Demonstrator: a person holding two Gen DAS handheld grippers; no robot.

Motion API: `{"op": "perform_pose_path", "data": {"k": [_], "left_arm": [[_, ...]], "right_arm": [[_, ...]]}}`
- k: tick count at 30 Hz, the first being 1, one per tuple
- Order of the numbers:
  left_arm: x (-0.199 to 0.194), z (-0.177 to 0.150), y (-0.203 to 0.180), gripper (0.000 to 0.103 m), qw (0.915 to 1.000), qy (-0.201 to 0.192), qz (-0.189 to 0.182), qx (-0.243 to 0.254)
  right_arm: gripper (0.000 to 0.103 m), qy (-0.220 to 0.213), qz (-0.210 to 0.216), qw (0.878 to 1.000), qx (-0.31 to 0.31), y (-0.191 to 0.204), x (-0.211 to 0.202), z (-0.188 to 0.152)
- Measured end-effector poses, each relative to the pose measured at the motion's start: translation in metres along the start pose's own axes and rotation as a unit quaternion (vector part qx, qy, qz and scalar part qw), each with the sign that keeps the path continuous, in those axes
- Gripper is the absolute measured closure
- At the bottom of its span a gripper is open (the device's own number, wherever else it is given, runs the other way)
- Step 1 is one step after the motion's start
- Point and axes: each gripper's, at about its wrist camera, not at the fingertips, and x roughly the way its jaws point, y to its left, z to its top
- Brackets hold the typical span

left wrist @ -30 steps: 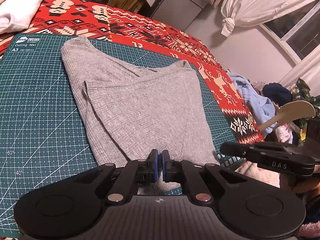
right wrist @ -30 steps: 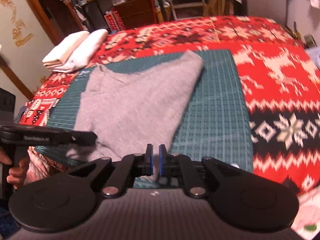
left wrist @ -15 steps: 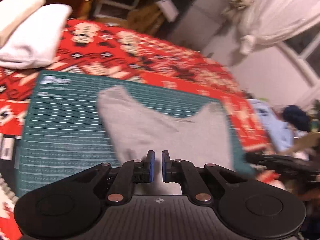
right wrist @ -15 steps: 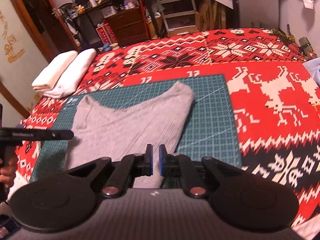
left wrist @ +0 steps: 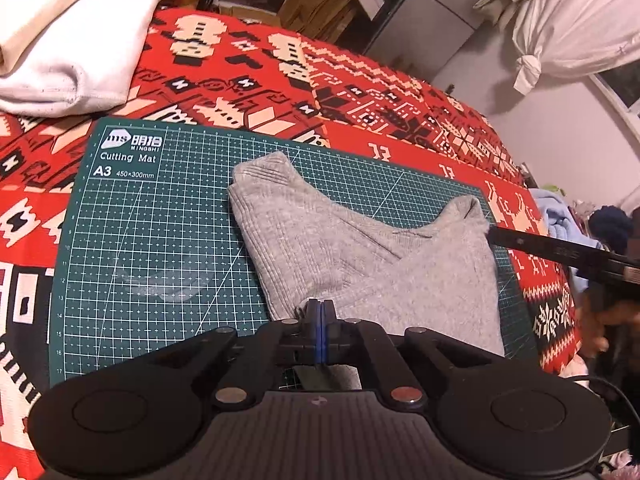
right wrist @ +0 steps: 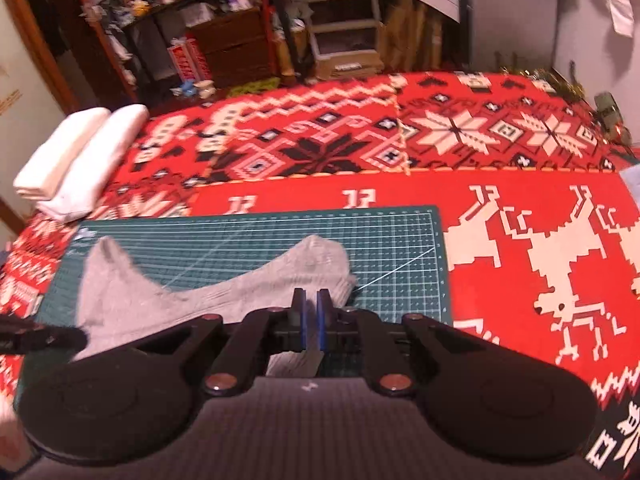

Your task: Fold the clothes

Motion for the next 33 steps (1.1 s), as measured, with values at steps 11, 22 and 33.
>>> {"op": "perform_pose_path", "data": {"k": [11, 22, 33], "left_arm": [[-0.001, 0.003, -0.002, 0.1, 1.0, 0.004, 0.004, -0.001], [-0.029, 0.001, -0.008, 0.095, 0.9981, -0.057, 0.016, 0.015], [-0.022, -0.01, 0.006, 0.067, 0.9979, -0.058, 0.022, -0.02]], "right_arm": [[0.1, -0.012, 0.003, 1.0, 0.028, -0.009, 0.001, 0.005], [0.093, -0.014, 0.033, 0.999, 0.032, 0.006, -0.039, -0.03], [0.09, -0.004, 0.029, 0.999, 0.02, 0.015, -0.054, -0.043]]}}
